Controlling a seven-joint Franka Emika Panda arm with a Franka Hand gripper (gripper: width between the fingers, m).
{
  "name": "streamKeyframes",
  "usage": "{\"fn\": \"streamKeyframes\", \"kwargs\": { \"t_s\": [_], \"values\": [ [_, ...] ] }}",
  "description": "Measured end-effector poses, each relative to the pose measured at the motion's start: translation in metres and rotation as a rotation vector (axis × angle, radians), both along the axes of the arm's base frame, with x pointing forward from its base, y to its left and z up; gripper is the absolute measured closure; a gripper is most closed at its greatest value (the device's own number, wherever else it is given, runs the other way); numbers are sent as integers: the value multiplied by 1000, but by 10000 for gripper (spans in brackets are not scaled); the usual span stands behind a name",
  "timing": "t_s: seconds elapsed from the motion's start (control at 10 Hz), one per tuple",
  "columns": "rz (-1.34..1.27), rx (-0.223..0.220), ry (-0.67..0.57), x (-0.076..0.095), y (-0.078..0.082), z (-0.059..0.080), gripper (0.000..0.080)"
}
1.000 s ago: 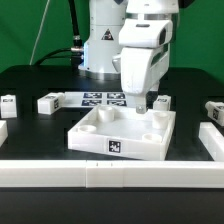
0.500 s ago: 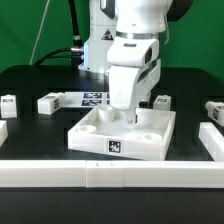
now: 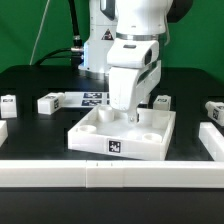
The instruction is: Assemble one leg
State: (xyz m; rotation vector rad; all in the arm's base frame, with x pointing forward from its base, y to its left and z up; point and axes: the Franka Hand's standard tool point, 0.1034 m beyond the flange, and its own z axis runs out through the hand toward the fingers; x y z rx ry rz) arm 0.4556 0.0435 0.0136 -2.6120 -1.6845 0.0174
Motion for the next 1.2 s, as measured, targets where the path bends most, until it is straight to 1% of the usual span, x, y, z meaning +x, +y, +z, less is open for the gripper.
{"fn": "streamKeyframes", "kwargs": {
  "t_s": [0.1, 0.2, 0.3, 0.4, 0.9, 1.0, 1.2],
  "values": [
    [0, 0, 0, 0, 0, 0, 569],
    [0, 0, 0, 0, 0, 0, 569],
    [0, 0, -1, 0, 0, 0, 731],
    [0, 0, -1, 0, 0, 0, 742],
    [30, -1, 1, 1, -2, 0, 742],
    [138, -1, 7, 7, -9, 3, 741],
    [257, 1, 5, 15, -10, 3, 741]
  ]
}}
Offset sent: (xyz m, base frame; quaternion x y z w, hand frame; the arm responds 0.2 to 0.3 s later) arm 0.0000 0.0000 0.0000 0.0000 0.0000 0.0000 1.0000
